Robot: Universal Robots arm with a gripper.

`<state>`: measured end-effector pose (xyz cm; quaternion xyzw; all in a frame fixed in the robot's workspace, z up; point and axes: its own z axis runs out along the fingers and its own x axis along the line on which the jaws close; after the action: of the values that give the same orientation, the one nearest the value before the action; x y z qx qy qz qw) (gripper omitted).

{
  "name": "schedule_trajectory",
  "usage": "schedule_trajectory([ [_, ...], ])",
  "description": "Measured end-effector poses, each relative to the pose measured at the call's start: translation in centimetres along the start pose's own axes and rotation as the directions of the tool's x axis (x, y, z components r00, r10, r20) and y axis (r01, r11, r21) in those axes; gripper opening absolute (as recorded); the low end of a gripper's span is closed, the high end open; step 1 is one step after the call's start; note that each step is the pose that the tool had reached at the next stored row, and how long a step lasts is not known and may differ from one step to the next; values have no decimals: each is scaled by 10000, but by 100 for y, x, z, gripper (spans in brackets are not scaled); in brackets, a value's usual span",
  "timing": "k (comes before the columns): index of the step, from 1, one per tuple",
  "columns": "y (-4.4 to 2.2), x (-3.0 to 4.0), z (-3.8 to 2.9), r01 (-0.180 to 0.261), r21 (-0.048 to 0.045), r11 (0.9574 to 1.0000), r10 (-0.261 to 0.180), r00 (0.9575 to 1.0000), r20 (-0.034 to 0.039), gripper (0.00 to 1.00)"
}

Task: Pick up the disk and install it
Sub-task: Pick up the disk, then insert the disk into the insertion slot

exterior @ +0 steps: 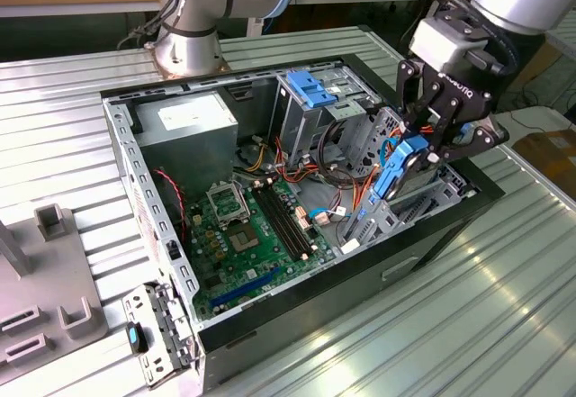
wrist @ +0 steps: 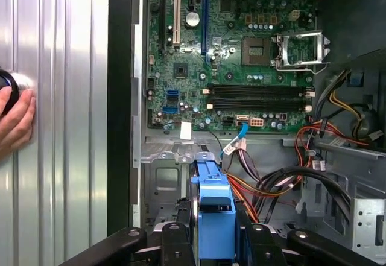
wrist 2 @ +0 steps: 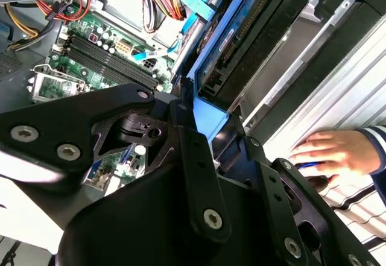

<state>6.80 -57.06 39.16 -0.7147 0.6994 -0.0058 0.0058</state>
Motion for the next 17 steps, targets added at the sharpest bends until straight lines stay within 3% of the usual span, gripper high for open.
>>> schedule_trajectory([
  [17, 8, 8, 463, 0, 0, 10000, 0, 10000, 0, 36],
])
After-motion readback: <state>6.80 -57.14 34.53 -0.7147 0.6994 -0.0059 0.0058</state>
